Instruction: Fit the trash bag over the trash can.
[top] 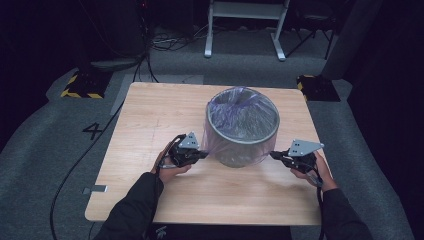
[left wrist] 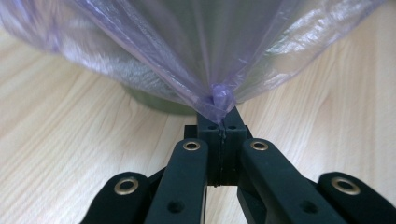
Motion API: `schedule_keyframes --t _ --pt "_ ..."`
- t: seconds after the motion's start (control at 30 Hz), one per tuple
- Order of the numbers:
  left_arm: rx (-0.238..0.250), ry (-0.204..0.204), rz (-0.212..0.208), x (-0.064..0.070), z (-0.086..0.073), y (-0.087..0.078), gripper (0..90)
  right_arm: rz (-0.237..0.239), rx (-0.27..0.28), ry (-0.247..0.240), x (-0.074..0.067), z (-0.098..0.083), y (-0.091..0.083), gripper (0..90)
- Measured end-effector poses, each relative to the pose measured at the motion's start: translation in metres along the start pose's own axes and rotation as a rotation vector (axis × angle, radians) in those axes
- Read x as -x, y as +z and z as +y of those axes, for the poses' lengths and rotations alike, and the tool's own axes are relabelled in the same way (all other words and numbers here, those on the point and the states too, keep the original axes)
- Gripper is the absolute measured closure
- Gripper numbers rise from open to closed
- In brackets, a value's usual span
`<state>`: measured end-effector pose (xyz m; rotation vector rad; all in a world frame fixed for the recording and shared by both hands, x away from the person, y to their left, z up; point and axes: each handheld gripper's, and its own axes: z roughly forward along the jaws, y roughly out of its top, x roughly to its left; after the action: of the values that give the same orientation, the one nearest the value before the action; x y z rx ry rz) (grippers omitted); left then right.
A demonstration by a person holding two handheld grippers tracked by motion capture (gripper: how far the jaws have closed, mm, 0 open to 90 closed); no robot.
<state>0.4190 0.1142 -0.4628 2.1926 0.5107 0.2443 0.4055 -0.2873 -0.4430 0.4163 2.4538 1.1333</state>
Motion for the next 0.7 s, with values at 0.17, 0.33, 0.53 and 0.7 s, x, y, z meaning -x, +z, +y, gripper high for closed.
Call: schedule_keyframes --t 0.17,0.33,0.53,0.7 --pt "-0.061 -0.009 0.022 -0.003 -0.012 0.01 89.9 0.006 -0.094 0.041 0.001 -0.016 0.014 90.0" --pt "-0.077 -0.034 0.044 -0.008 -0.019 0.013 84.4 0.021 -0.156 0.138 0.01 -0.032 0.023 90.0" --pt "-0.087 -0.107 0.081 -0.009 -0.026 0.005 18.9 0.003 -0.14 0.242 0.018 -0.044 0.021 58.5" --pt "-0.021 -0.144 0.101 0.0 -0.038 -0.021 15.0 0.032 -0.049 0.327 0.02 -0.049 -0.008 27.4"
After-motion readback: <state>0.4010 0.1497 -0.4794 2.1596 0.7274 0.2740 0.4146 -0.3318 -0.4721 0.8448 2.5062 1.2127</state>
